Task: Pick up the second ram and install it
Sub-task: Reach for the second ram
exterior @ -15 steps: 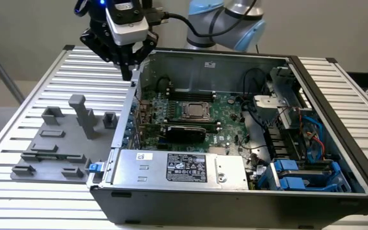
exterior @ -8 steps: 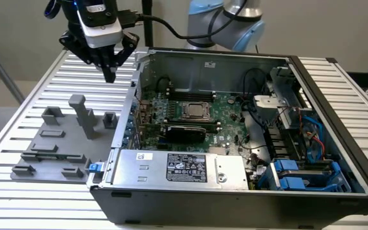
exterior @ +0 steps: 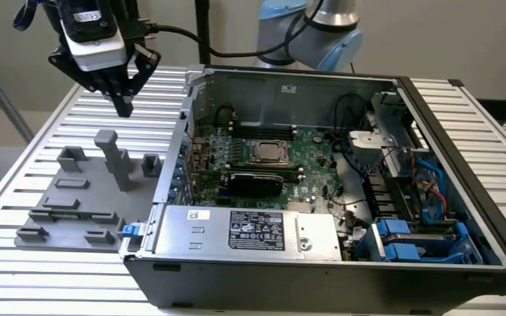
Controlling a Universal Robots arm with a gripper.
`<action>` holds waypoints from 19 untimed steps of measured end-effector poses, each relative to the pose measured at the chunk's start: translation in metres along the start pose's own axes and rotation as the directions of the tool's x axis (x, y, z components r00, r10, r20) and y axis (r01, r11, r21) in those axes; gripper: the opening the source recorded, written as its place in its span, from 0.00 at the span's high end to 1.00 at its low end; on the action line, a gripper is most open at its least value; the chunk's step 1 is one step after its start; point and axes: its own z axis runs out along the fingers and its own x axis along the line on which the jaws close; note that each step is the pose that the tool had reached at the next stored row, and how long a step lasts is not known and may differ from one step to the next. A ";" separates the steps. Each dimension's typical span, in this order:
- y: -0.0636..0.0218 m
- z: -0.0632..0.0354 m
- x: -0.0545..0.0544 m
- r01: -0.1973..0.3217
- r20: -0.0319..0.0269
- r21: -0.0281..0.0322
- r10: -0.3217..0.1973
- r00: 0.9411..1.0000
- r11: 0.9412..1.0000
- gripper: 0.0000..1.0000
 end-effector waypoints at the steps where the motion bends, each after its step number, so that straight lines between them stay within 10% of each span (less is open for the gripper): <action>1: -0.0010 0.0004 0.004 0.000 0.000 0.000 0.000 1.000 1.000 0.89; 19: -0.0210 0.0093 0.069 0.000 0.000 0.000 0.000 1.000 1.000 0.89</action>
